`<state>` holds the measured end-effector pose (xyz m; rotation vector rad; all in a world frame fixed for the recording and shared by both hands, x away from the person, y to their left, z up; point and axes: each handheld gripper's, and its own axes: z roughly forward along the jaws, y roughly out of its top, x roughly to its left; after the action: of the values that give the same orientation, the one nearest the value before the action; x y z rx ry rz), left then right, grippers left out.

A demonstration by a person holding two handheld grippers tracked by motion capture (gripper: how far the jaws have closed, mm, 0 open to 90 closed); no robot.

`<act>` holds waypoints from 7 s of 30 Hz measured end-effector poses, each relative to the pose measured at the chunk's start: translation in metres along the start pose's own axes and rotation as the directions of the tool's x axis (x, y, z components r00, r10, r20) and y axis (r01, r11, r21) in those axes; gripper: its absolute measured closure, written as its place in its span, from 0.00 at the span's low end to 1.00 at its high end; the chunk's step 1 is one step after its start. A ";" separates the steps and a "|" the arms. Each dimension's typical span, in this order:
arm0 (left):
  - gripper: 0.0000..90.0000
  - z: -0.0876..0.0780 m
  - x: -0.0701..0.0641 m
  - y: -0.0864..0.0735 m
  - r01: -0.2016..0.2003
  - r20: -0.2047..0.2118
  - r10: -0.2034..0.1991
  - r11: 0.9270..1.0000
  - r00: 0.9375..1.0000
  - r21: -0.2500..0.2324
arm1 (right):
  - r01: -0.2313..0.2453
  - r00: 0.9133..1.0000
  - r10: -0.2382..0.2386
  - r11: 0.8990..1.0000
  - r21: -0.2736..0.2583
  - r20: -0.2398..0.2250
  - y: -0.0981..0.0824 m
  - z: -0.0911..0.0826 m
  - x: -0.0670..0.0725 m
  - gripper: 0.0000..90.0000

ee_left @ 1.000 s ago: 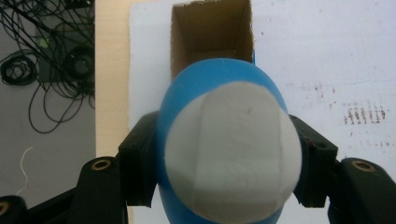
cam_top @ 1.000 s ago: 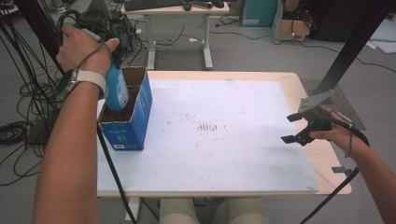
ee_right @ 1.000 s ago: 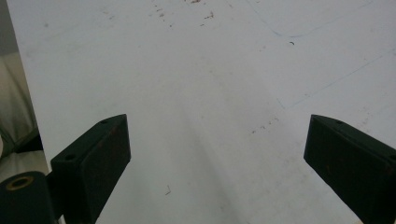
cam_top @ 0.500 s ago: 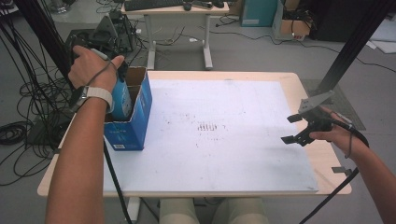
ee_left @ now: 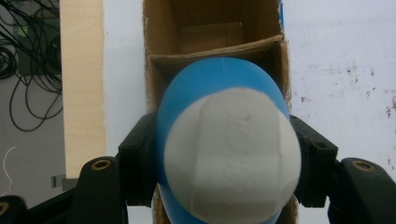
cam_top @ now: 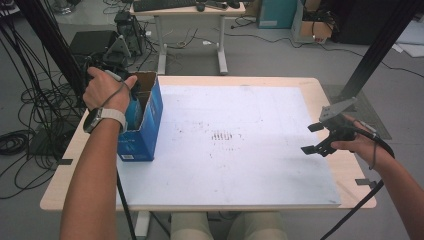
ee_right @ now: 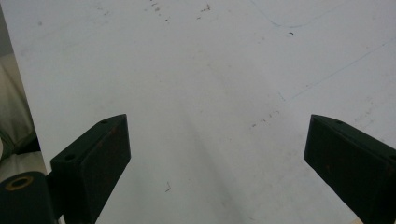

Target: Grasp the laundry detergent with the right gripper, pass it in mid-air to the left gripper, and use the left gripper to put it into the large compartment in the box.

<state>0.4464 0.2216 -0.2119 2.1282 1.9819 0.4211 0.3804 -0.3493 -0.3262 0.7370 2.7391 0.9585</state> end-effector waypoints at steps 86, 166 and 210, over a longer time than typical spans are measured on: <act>0.42 0.051 -0.003 -0.018 -0.019 -0.001 0.019 0.999 1.000 0.045 | -0.010 1.000 0.010 1.000 0.014 0.000 0.000 0.004 0.000 0.08; 0.41 0.050 0.001 -0.020 -0.026 0.006 0.026 0.998 1.000 0.050 | -0.008 1.000 0.008 1.000 0.006 -0.005 -0.002 0.007 -0.001 0.08; 0.41 0.050 0.001 -0.021 -0.024 0.009 0.023 0.999 1.000 0.041 | -0.013 1.000 0.013 1.000 0.010 -0.003 -0.001 0.005 0.000 0.08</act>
<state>0.4442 0.2265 -0.2661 2.1763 1.9800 0.3777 0.3814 -0.3470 -0.3308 0.7562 2.7471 0.9507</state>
